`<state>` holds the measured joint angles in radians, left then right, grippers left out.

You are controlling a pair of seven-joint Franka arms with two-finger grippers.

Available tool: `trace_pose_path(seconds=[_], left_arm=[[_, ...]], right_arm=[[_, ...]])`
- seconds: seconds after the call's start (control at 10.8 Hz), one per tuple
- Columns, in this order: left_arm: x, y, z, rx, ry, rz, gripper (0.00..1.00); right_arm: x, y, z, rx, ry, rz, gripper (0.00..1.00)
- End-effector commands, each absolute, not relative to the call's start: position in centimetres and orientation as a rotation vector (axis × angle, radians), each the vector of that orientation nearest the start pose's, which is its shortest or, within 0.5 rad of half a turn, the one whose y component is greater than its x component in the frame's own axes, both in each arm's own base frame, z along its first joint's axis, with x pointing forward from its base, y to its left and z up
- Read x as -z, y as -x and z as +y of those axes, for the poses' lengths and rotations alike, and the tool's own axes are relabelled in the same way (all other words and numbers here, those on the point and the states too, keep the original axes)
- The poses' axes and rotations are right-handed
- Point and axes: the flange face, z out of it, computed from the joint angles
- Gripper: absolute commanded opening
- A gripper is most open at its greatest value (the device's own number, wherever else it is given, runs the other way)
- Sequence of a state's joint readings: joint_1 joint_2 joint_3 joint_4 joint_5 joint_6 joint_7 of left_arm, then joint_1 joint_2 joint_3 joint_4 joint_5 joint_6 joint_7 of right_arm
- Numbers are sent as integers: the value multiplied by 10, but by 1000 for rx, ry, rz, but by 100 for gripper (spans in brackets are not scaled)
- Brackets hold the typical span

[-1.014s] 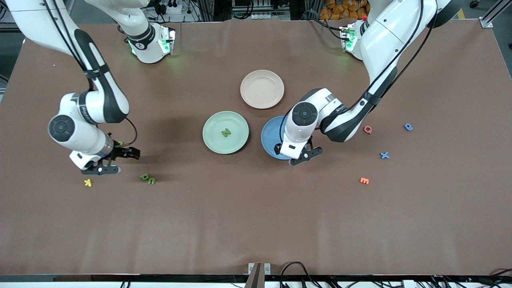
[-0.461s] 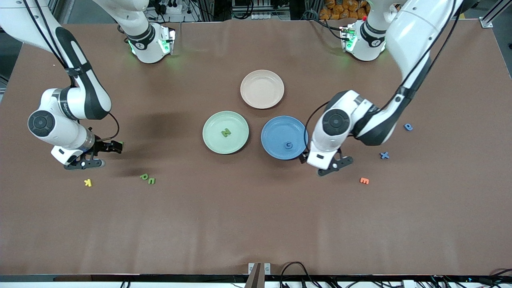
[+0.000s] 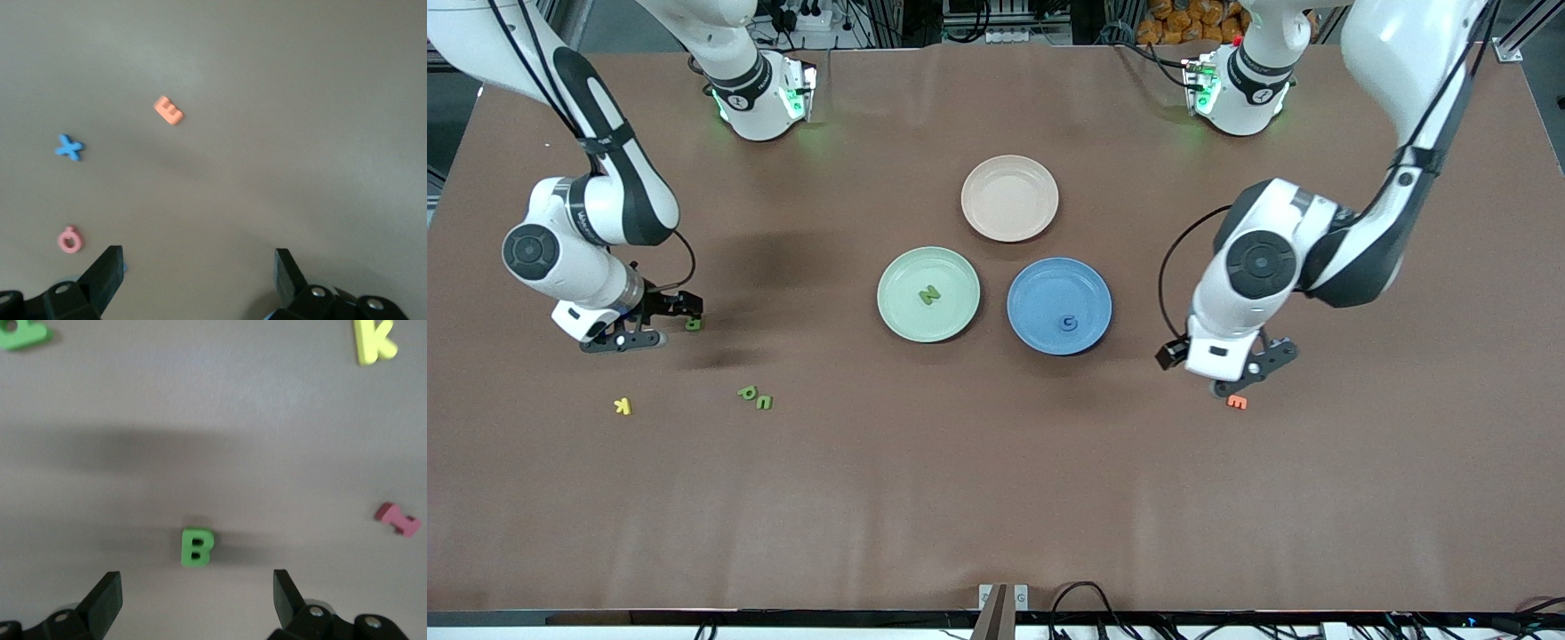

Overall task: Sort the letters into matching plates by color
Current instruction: 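Move the right gripper over the green B while the left gripper withdraws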

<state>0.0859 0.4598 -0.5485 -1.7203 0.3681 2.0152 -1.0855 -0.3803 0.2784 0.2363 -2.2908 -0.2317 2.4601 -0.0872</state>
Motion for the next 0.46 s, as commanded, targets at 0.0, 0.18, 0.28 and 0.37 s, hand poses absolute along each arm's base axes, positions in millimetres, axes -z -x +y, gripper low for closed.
trace_pose_path(seconds=[0.0,0.18,0.28,0.37], left_arm=[[-414,-599,-214,69,2938,-826,100],[-459,-601,-211,140,2934,-853,100],[-480,-605,-207,134,2923,-857,100],[-502,-605,-203,110,2933,-751,100]], right_arm=[[-216,-477,-64,-133,3193,-233,100],[-199,-475,-63,-105,3176,-229,100],[-193,-477,-64,-60,3168,-217,100],[-188,-477,-66,-52,3163,-209,100]])
